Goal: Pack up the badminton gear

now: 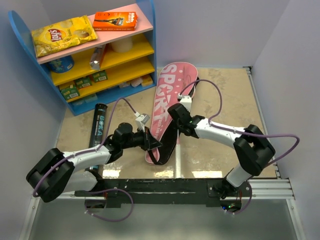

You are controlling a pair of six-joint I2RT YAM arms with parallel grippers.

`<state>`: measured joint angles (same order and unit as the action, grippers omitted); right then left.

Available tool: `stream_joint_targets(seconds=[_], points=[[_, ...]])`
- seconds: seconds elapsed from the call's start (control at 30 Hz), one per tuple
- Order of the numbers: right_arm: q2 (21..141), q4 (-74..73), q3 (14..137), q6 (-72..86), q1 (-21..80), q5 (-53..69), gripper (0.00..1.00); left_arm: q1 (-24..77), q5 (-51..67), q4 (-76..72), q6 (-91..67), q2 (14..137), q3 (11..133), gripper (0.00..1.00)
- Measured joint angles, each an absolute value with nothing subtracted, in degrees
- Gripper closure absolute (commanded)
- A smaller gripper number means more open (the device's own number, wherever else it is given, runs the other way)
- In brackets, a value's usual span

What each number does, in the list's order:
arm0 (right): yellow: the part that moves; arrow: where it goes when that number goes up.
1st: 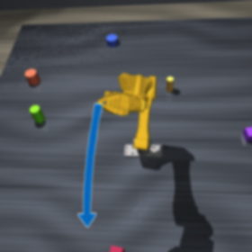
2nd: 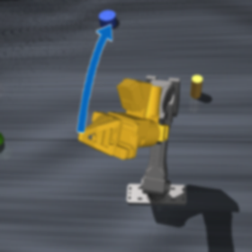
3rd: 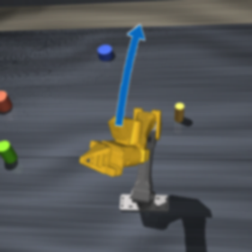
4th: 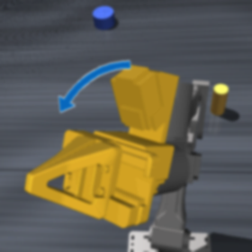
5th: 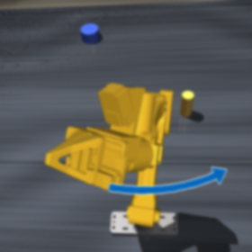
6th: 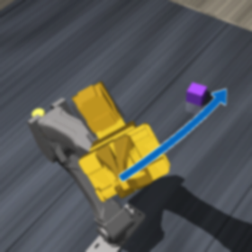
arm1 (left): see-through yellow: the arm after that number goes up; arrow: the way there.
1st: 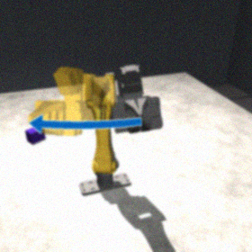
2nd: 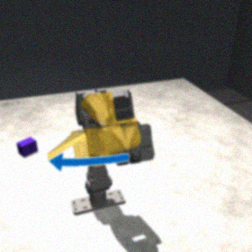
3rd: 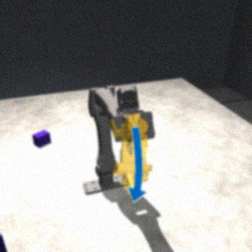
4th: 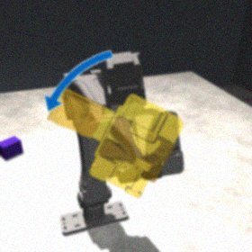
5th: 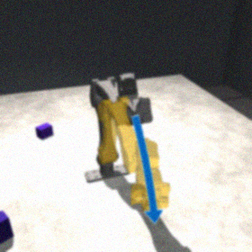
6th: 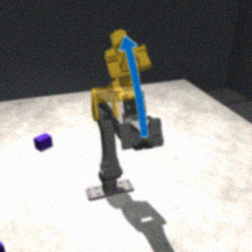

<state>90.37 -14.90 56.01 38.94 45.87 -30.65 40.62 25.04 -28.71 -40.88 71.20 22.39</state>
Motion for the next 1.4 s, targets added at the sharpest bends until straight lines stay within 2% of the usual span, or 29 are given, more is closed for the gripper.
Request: stream_joint_targets(seconds=[0.33, 0.57, 0.63, 0.67, 0.77, 0.87, 1.0, 1.17, 1.4], points=[[101.86, 3.66, 56.23, 30.92, 39.94, -28.82, 1.00, 41.25, 26.09, -29.08, -41.39, 70.65, 20.01, 1.00], [106.87, 8.01, 59.35, 29.82, 38.41, -28.25, 1.00, 41.71, 24.51, -29.10, -41.39, 70.65, 19.90, 1.00], [106.74, 8.45, 59.81, 29.65, 38.13, -27.57, 0.89, 41.71, 24.43, -29.17, -41.39, 70.65, 19.79, 1.00], [106.61, 8.54, 59.92, 29.54, 38.11, -27.35, 0.77, 41.76, 24.43, -29.34, -41.39, 70.72, 19.79, 1.00], [105.56, 7.90, 59.92, 29.17, 38.06, -26.65, 0.56, 41.85, 24.75, -29.80, -41.41, 71.05, 19.79, 1.00], [103.04, 4.47, 59.92, 28.71, 38.06, -25.67, 0.46, 42.17, 25.56, -30.41, -41.41, 71.99, 19.79, 1.00], [98.00, 0.12, 58.15, 28.53, 38.06, -24.23, 0.41, 42.26, 26.15, -30.94, -41.39, 73.21, 19.79, 1.00], [89.95, -3.79, 51.31, 29.82, 38.68, -21.45, 0.40, 42.52, 27.11, -31.27, -41.39, 74.13, 19.79, 1.00], [79.70, -8.38, 42.65, 34.96, 45.19, -17.52, 0.40, 42.54, 27.86, -31.22, -41.36, 74.15, 19.79, 1.00]])
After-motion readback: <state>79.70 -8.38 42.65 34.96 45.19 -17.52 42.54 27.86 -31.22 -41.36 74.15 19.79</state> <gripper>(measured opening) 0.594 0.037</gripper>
